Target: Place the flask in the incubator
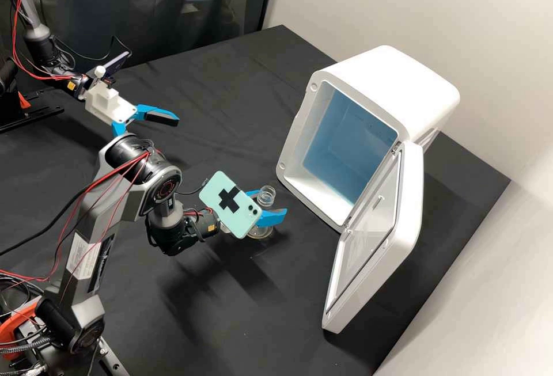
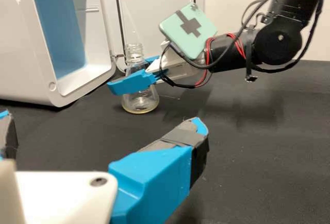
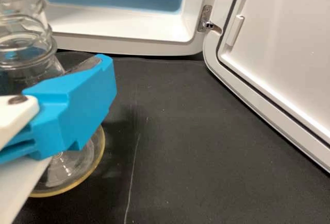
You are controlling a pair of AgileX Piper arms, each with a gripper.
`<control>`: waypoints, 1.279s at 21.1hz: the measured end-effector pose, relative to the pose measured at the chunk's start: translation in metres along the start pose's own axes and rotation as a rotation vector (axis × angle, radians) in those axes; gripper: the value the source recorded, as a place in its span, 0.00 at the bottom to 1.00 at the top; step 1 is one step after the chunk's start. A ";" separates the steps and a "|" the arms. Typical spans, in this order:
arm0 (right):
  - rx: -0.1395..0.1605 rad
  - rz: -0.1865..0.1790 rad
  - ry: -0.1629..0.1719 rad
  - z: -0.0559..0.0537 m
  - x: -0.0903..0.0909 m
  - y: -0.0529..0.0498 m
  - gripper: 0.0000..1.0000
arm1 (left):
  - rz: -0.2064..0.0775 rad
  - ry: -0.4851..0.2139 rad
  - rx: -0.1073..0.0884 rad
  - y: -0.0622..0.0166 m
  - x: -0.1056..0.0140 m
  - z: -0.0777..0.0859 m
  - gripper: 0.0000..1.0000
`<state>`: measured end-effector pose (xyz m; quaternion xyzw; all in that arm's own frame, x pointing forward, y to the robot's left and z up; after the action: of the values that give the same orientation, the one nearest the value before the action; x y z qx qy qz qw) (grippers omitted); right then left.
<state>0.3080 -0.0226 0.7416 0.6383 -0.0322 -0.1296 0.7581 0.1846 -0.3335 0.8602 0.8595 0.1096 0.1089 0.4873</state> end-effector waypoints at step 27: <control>0.171 0.090 -0.132 -0.056 0.124 0.087 0.00 | -0.046 -0.026 -0.018 -0.0107 0.010 0.006 1.00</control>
<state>0.4530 0.0151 0.8014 0.6886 -0.1215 -0.1338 0.7023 0.1955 -0.3303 0.8486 0.8537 0.1220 0.0873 0.4987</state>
